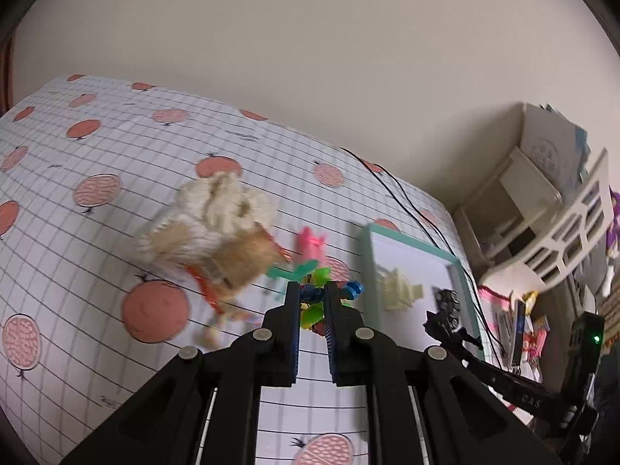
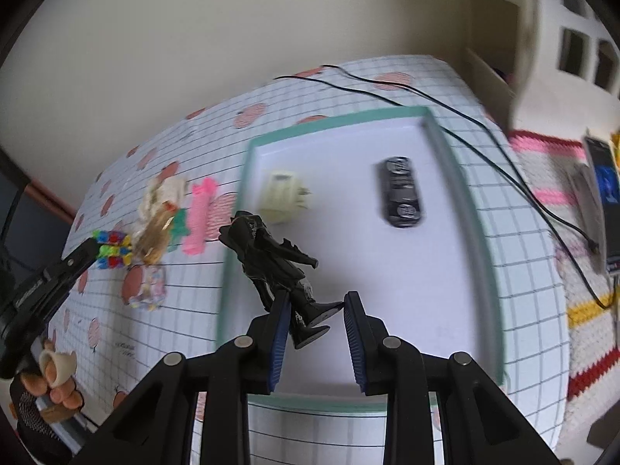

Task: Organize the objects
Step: 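Lift and carry the pom-poms and robot figure over the tray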

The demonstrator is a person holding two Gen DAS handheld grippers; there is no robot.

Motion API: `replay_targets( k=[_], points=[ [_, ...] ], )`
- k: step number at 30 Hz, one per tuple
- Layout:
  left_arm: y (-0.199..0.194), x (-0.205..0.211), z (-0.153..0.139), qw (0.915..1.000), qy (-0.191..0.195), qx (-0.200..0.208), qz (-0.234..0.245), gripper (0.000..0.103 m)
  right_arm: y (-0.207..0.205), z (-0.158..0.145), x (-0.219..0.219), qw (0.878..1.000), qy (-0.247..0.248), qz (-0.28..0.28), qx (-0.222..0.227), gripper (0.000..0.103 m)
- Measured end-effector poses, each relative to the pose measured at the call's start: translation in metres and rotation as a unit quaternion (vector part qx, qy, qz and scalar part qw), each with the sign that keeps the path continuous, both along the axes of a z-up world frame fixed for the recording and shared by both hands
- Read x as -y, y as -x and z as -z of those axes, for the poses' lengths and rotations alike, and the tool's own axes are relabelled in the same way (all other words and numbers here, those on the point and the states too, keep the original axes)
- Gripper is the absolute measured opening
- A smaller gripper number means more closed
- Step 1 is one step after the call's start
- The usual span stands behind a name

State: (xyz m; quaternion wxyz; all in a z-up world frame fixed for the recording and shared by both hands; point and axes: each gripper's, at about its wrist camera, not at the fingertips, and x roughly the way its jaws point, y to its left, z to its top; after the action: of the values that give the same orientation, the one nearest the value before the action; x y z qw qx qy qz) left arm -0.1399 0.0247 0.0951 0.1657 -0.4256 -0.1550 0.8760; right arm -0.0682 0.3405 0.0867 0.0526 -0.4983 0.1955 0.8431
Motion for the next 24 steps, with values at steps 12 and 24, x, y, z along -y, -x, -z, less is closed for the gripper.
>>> replay_targets(
  k=[12,24],
  points=[
    [-0.022,-0.072,0.004,0.9976,0.012,0.003,0.068,0.012,-0.016,0.017,-0.043,0.998,-0.01,0.051,0.023,0.03],
    [-0.036,-0.132,0.026,0.9922,0.024,0.042,0.114,0.012,-0.022,0.029,-0.057,0.996,0.0,0.071,0.051,0.03]
  ],
)
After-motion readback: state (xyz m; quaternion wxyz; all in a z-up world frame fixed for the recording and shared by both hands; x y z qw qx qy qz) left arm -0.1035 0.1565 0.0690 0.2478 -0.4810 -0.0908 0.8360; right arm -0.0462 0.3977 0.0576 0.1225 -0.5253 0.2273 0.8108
